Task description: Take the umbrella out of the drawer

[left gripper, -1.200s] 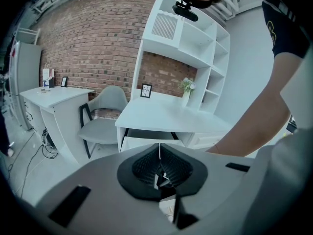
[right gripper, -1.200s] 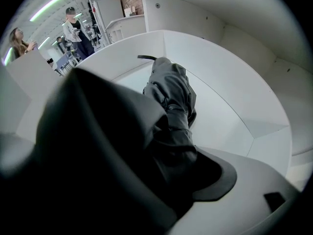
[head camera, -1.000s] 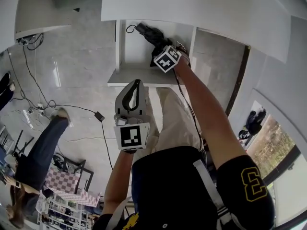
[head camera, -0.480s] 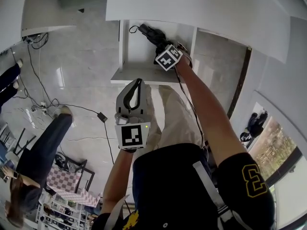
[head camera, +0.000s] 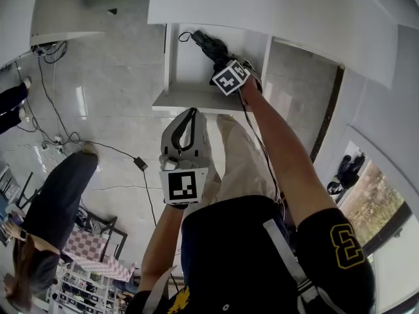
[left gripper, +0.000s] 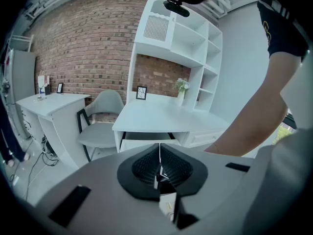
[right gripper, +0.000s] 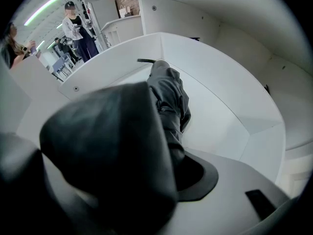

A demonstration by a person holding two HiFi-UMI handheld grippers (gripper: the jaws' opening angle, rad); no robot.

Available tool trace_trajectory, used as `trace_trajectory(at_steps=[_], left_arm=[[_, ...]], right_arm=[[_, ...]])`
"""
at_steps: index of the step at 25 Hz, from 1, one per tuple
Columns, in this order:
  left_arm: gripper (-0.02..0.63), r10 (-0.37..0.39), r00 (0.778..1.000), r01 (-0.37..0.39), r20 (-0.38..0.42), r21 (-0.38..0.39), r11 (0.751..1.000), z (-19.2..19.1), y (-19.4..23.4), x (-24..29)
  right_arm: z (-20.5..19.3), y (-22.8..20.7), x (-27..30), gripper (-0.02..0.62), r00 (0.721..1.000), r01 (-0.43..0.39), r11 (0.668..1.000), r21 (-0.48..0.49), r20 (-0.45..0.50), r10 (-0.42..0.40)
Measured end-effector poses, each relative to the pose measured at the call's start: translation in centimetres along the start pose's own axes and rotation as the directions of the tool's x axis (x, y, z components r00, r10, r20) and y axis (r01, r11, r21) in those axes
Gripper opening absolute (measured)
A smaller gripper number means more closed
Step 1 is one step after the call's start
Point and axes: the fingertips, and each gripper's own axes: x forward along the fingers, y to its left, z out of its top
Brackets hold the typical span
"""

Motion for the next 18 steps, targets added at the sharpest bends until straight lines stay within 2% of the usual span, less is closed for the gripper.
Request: trace_trajectory(at_steps=[18], left_arm=[[0.021, 0.0, 1.0, 0.0, 0.0, -0.003, 1.0, -0.69, -0.07, -0.29]], right_arm=[[0.01, 0.03, -0.04, 0.285, 1.0, 0.003, 1.0, -0.002, 0.022, -0.003]])
